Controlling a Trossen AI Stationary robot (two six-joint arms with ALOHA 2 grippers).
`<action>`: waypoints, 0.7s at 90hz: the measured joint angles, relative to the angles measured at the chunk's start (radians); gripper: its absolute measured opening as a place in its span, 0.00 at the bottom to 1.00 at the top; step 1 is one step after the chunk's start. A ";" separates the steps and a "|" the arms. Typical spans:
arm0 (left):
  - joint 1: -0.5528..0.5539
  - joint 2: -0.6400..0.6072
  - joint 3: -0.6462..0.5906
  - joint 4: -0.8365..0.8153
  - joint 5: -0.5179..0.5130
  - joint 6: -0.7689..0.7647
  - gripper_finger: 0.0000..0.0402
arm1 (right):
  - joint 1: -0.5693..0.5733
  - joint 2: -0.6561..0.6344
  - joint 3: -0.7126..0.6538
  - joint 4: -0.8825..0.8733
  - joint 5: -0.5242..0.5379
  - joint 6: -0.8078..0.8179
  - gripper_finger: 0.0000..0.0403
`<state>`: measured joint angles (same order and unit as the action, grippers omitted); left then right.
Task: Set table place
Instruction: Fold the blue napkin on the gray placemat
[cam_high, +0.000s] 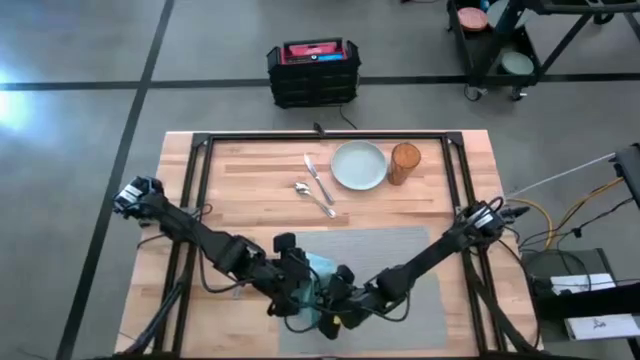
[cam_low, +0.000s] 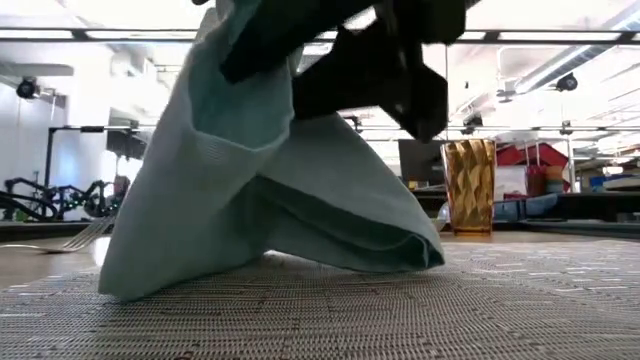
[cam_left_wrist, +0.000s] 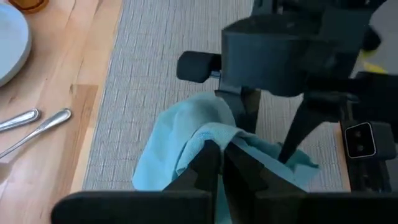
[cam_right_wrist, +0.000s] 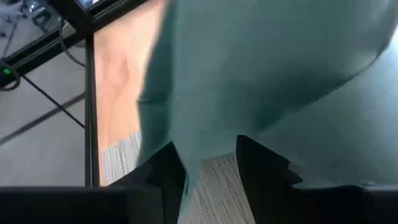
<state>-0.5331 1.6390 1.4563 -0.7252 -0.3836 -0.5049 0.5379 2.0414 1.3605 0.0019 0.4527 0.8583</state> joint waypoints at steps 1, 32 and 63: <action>0.000 0.000 0.000 0.000 0.000 0.000 0.00 | -0.002 0.002 0.000 -0.004 -0.001 0.002 0.29; -0.003 0.000 0.000 0.009 0.005 -0.001 0.00 | -0.019 -0.067 0.000 -0.248 0.013 -0.088 0.03; -0.005 -0.002 0.000 0.006 0.010 0.003 0.02 | 0.028 -0.319 0.000 -0.641 0.206 -0.065 0.00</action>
<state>-0.5380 1.6371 1.4563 -0.7188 -0.3740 -0.5014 0.5660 1.7220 1.3605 -0.6387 0.6585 0.7930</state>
